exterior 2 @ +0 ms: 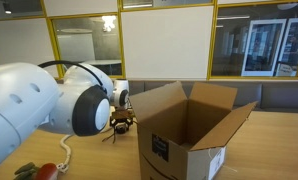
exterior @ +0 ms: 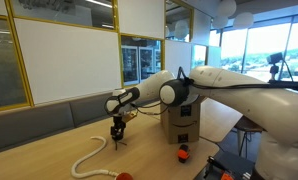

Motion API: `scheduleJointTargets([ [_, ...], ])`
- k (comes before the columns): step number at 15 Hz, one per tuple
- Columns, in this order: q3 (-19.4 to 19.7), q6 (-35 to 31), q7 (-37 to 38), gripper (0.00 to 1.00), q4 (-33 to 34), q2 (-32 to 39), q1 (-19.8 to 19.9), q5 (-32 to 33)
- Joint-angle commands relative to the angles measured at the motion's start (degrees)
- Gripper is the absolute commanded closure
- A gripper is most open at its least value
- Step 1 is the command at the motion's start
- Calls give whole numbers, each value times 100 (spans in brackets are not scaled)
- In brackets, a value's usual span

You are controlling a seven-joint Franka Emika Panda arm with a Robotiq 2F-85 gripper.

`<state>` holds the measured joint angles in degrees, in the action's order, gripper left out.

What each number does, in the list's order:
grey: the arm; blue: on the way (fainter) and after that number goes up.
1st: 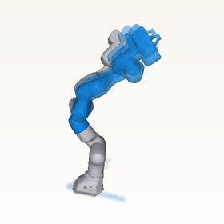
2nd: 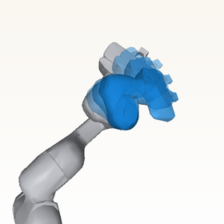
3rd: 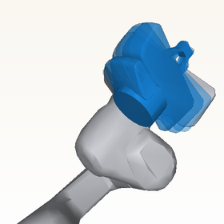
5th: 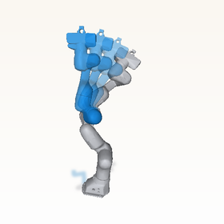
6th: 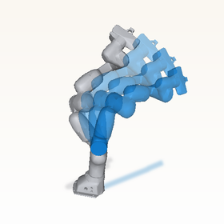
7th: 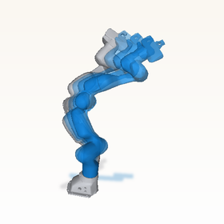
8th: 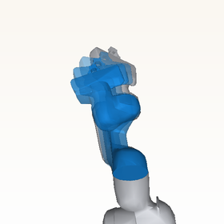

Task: Move the box to the right, place the objects on the table inside the box

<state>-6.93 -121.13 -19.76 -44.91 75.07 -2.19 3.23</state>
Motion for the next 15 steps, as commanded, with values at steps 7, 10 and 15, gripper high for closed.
scheduleJointTargets([
  [7, 35, 361, 67, 44, 771, 302, -19, 5],
  [10, 86, 214, 268, 44, 589, -8, -66, 41],
  [15, 185, -82, 732, 44, 300, -653, -177, 123],
])
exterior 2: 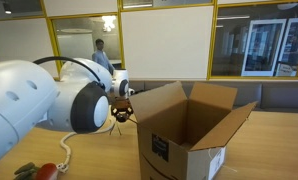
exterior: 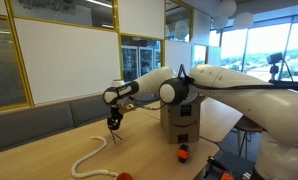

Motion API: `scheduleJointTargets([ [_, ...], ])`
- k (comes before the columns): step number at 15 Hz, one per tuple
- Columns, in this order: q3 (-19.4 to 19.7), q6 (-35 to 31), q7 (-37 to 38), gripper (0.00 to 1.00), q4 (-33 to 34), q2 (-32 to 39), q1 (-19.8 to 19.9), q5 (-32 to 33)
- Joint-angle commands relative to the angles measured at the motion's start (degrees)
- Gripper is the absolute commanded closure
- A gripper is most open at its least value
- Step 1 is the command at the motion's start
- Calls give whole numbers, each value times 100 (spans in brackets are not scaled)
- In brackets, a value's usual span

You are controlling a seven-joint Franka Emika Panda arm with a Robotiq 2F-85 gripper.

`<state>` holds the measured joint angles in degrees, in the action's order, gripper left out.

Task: Move the box to the right, place the objects on the table inside the box

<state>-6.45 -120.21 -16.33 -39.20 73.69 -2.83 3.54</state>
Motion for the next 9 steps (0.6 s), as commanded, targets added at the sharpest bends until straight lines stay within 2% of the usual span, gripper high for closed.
scheduleJointTargets([
  [1, 162, -248, 524, 44, -333, -677, -138, 106],
  [6, 536, -870, 1650, 44, -788, -1525, -364, 284],
  [9, 899, -1201, 2455, 44, -1280, -2112, -549, 523],
])
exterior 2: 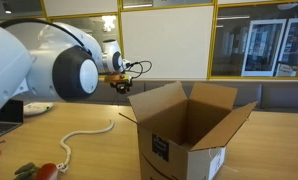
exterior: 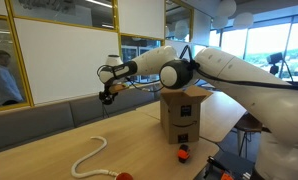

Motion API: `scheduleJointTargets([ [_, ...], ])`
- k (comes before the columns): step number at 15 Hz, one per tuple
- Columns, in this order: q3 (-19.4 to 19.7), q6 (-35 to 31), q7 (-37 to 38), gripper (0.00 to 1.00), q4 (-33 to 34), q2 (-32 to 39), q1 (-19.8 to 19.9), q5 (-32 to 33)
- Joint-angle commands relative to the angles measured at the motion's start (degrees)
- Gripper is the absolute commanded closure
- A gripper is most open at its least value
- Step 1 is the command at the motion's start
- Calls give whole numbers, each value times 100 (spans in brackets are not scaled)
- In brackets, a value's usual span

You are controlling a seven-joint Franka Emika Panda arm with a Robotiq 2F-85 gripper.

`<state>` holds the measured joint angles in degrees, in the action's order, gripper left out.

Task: Move the box to the right, place the objects on the table inside the box

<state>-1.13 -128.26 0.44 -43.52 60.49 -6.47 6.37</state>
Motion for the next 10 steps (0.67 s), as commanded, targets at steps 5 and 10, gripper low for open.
scheduleJointTargets([
  [5, 1223, -132, 2421, 44, -2010, -1967, -646, 864],
  [10, 1665, 600, 3456, 44, -3237, -3182, -993, 1128],
])
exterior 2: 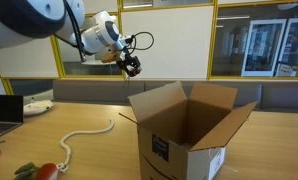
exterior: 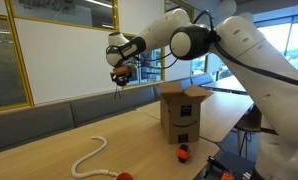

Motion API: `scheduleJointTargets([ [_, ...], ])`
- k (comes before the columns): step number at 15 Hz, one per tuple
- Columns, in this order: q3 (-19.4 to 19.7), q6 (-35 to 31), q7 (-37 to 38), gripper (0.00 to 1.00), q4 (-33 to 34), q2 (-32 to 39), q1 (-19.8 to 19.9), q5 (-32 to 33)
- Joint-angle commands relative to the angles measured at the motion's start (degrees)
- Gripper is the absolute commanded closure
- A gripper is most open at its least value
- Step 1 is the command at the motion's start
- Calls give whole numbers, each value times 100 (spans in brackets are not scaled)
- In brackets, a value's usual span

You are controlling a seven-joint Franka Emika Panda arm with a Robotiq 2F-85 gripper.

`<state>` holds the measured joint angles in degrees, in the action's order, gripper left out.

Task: Move the box to the right, place the objects on the table inside the box

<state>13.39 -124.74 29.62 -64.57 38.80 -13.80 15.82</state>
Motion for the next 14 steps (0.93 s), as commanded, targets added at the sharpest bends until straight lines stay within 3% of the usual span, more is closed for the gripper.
scheduleJointTargets([
  [1, 224, 372, 575, 44, -1387, -1273, -273, 149],
  [8, -270, 766, 971, 44, -3241, -3209, 232, 379],
  [14, -569, 610, 1043, 44, -4949, -4929, 1016, 497],
])
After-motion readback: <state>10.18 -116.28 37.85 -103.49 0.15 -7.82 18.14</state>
